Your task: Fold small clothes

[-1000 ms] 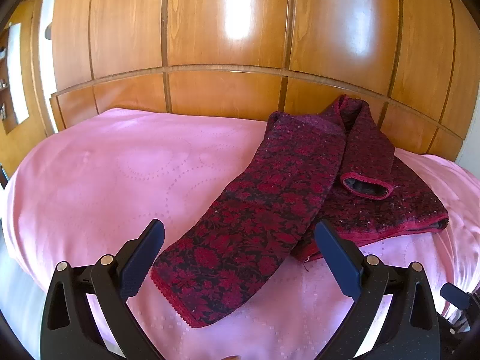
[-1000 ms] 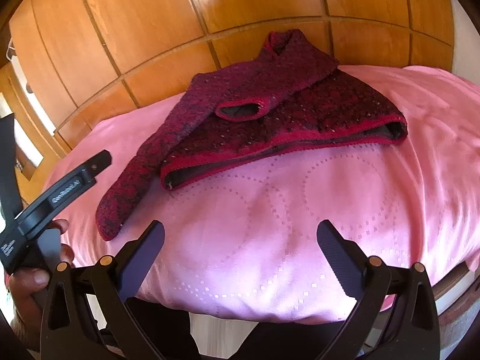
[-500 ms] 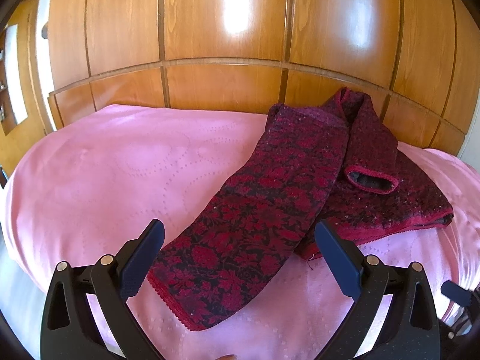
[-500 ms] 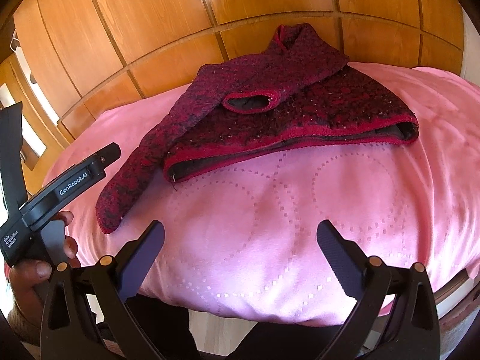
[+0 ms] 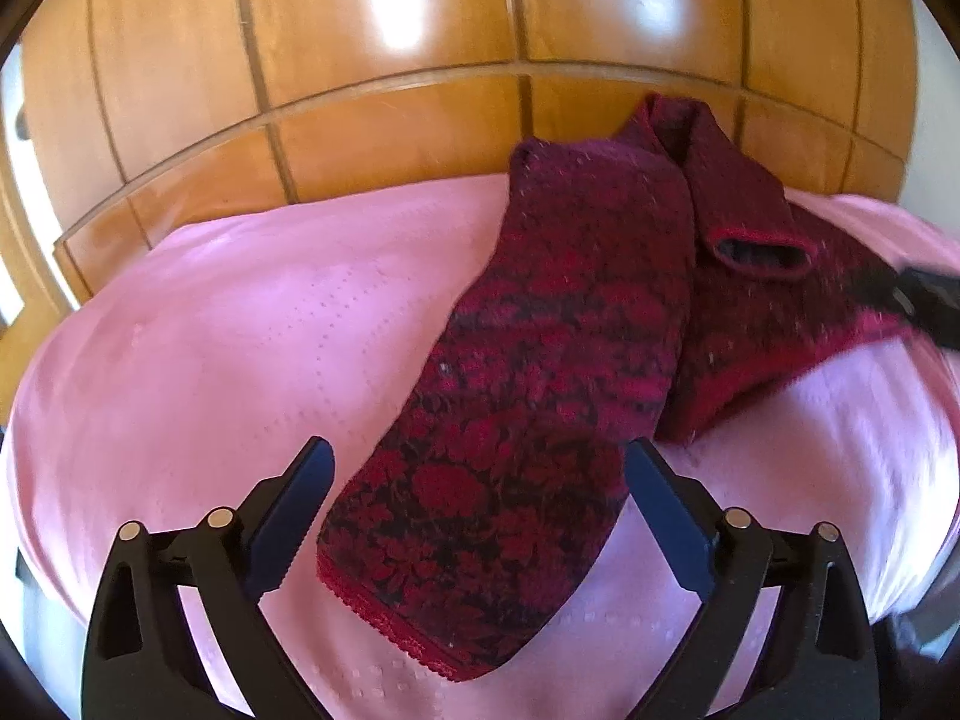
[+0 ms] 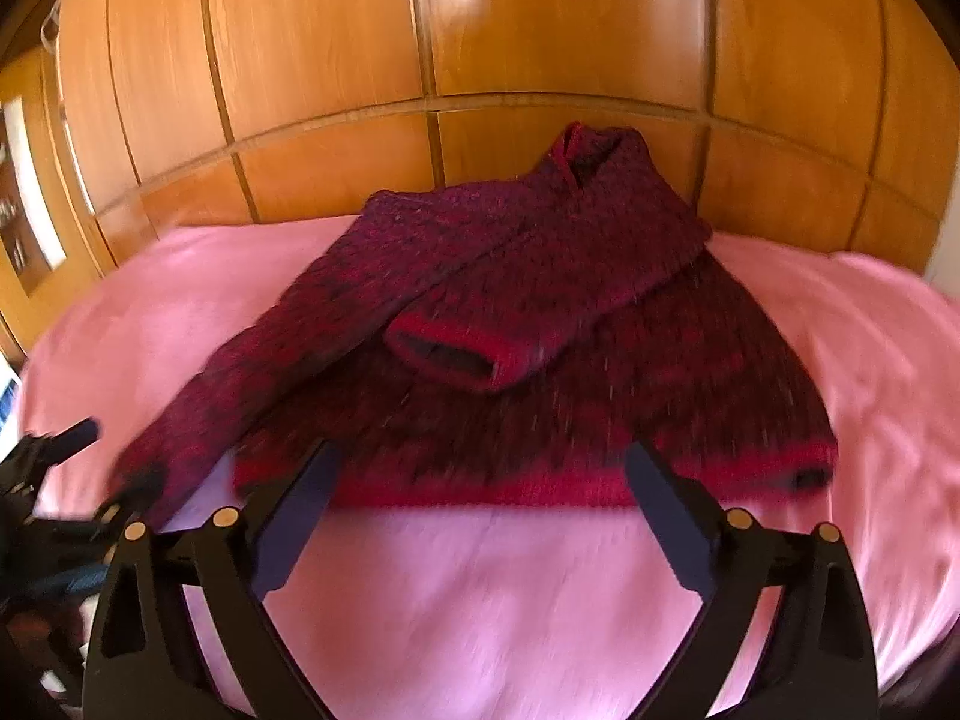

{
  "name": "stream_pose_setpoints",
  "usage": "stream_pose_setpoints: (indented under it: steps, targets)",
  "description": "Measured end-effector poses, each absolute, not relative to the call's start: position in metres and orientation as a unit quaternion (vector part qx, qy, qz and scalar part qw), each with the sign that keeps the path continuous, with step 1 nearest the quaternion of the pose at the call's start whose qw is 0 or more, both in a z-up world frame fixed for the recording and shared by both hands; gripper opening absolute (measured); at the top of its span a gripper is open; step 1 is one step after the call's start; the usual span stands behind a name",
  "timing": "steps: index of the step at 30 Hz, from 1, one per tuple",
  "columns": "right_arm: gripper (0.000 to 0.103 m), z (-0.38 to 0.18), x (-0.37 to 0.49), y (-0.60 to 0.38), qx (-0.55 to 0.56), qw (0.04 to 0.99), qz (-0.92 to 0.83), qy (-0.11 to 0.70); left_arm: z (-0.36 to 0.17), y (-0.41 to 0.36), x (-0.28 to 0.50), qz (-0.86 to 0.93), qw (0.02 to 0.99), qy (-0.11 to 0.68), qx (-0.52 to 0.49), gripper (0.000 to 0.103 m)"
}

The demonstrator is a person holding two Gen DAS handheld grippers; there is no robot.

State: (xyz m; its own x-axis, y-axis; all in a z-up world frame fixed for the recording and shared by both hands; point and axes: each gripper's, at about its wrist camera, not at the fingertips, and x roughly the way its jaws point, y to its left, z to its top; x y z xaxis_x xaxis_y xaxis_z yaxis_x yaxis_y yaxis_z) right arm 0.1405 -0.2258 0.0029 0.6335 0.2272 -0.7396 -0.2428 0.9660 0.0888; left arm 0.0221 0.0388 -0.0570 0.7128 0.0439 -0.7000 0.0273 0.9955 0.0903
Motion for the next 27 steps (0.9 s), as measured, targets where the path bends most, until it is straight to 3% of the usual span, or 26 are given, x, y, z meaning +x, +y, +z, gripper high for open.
stream_pose_setpoints:
  steps: [5,6,7,8,10,11,13,20,27]
  targets:
    - [0.088,-0.010,0.181,-0.203,-0.063,0.904,0.122,0.405,-0.064,0.028,0.020,-0.017,0.926,0.369,0.081,0.095]
    - [0.086,-0.013,0.186,-0.199,-0.074,0.903,0.121,0.405,-0.067,0.027,0.023,-0.020,0.924,0.372,0.082,0.083]
    - [0.080,-0.019,0.194,-0.194,-0.092,0.900,0.119,0.409,-0.070,0.029,0.027,-0.026,0.921,0.381,0.079,0.071]
    - [0.065,-0.024,0.201,-0.191,-0.104,0.896,0.117,0.415,-0.074,0.031,0.032,-0.034,0.916,0.393,0.068,0.065]
    - [0.037,-0.034,0.216,-0.192,-0.114,0.886,0.115,0.434,-0.076,0.036,0.038,-0.046,0.914,0.401,0.046,0.038]
    - [0.024,-0.035,0.220,-0.194,-0.112,0.885,0.111,0.438,-0.074,0.039,0.040,-0.051,0.913,0.403,0.033,0.035]
    - [0.017,-0.028,0.224,-0.207,-0.094,0.888,0.115,0.435,-0.064,0.049,0.041,-0.062,0.918,0.393,0.002,0.026]
    - [0.008,0.036,0.240,-0.292,0.033,0.921,0.077,0.380,-0.011,0.098,0.061,-0.052,0.935,0.340,-0.083,0.022]
    - [0.006,0.062,0.288,-0.398,0.123,0.927,-0.015,0.354,0.019,0.156,0.112,0.002,0.941,0.310,-0.136,0.020]
